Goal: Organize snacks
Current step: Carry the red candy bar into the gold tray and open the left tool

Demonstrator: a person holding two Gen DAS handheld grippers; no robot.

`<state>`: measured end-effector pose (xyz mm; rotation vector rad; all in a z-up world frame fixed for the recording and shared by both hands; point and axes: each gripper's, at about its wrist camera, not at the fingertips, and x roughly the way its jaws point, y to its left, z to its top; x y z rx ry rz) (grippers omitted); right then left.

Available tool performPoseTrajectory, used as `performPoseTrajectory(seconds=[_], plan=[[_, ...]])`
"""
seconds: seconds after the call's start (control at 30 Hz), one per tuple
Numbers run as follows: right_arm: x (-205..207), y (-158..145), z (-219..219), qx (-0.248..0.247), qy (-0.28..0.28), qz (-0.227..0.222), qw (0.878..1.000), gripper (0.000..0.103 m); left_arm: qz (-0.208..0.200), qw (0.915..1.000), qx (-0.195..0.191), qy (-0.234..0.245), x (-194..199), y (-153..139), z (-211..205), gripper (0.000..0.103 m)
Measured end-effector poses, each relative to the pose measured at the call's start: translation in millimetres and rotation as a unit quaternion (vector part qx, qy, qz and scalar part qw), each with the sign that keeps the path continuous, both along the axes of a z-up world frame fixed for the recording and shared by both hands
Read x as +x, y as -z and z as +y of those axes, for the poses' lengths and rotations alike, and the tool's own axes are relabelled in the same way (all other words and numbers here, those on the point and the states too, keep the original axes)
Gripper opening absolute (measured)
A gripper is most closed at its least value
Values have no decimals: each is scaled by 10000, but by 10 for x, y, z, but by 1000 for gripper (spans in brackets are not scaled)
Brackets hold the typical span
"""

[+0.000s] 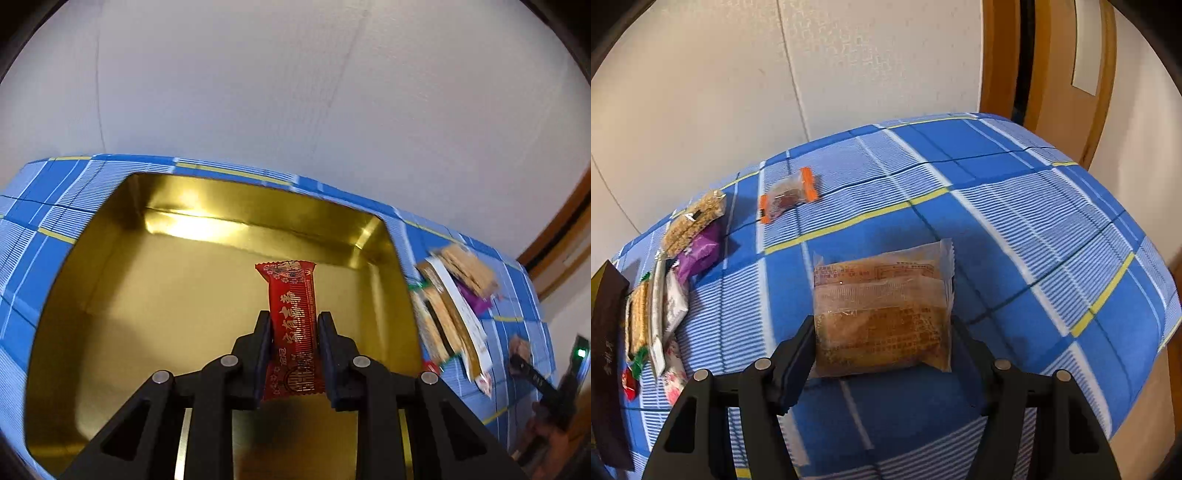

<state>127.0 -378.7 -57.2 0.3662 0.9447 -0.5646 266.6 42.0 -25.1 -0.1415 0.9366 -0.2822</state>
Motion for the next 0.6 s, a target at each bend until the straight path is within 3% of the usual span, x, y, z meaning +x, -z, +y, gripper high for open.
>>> performPoseTrajectory(seconds=[0.13, 0.27, 0.47, 0.6], plan=[[99, 4, 115, -14, -89, 24, 10000, 69, 198, 9997, 44, -156, 227, 42, 165, 25], [165, 11, 194, -77, -153, 45, 9998, 69, 516, 9975, -209, -446, 394, 145, 363, 25], [156, 18, 190, -37, -88, -8, 10000, 68, 397, 9968, 370, -580, 577, 106, 391, 25], [158, 9, 203, 50, -121, -84, 9999, 67, 700, 9950, 138, -700, 643, 205, 536, 25]])
